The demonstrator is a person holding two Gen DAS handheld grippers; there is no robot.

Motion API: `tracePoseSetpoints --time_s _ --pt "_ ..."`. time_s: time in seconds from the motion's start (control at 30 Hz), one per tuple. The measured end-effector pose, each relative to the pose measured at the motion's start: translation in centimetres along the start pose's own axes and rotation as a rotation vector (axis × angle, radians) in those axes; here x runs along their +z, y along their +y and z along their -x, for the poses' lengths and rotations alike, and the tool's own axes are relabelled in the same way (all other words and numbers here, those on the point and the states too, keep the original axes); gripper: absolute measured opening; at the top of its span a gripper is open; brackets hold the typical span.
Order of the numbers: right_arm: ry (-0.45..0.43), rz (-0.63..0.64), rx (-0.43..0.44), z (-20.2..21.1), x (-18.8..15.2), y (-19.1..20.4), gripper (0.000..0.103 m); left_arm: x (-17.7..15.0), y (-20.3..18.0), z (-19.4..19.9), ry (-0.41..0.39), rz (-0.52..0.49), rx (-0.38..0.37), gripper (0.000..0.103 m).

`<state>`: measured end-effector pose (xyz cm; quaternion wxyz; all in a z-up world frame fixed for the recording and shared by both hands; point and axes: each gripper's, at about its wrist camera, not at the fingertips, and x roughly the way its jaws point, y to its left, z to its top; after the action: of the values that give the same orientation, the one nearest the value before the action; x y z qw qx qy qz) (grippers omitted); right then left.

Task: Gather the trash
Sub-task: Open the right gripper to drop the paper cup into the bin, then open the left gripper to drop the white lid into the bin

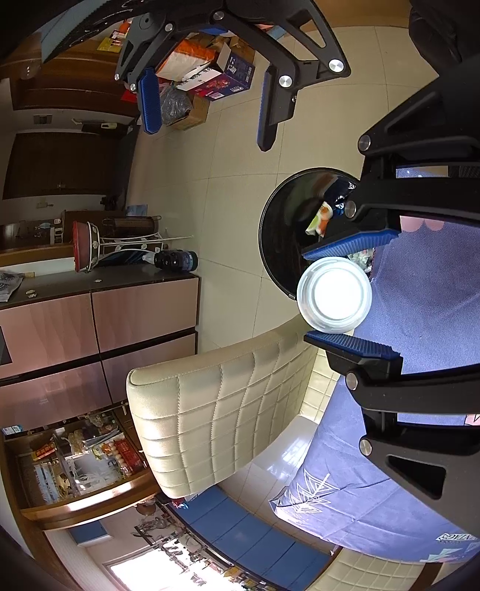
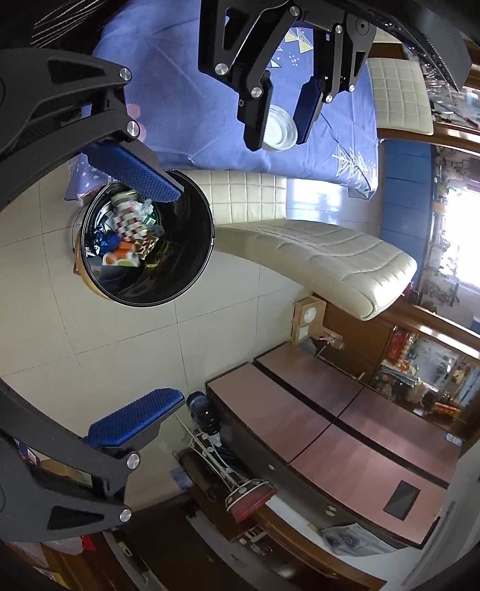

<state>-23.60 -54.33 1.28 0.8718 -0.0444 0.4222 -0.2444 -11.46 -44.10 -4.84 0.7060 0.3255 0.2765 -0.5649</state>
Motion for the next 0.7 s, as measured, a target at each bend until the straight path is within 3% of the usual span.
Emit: tracePoseSetpoints --time_s 0.7 --pt "0.044 -0.03 0.004 -0.9 -1.1 -0.6 0.1 2.6 -1.2 -1.9 0.002 -0.041 -0.051 0.04"
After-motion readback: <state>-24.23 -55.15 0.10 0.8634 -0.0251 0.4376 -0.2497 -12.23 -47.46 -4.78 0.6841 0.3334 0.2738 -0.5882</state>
